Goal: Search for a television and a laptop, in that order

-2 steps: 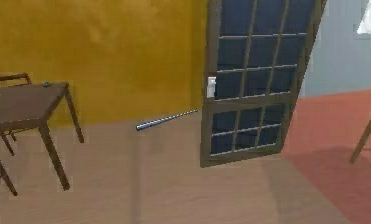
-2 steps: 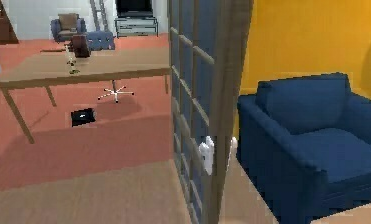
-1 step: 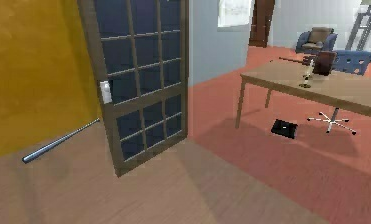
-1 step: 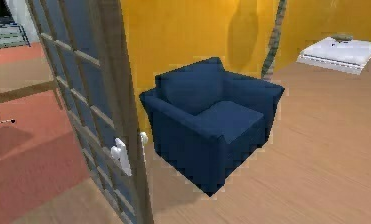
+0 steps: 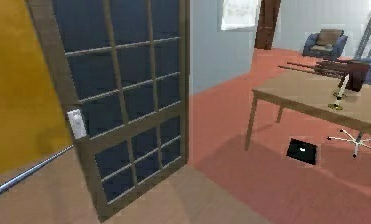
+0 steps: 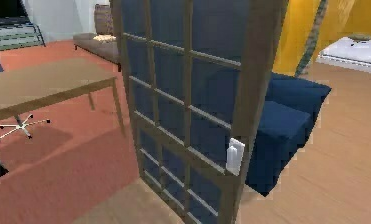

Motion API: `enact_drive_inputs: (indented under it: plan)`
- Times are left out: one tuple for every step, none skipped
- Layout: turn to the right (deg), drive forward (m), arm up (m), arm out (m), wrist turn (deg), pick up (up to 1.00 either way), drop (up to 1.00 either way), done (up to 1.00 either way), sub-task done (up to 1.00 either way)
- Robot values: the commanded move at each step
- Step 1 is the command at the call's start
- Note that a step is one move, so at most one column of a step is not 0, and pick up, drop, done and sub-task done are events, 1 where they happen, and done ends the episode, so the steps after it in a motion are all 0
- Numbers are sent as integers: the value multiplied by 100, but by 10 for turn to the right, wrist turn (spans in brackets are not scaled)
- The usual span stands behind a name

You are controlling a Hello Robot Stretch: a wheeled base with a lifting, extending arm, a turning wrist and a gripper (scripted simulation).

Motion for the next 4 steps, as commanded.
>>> enact_drive_inputs:
  plan:
    - [420, 0, 0, 0, 0, 0, 0, 0, 0]
    - [30, 0, 0, 0, 0, 0, 0, 0, 0]
    - [0, 100, 0, 0, 0, 0, 0, 0, 0]
    - [0, 15, 0, 0, 0, 0, 0, 0, 0]
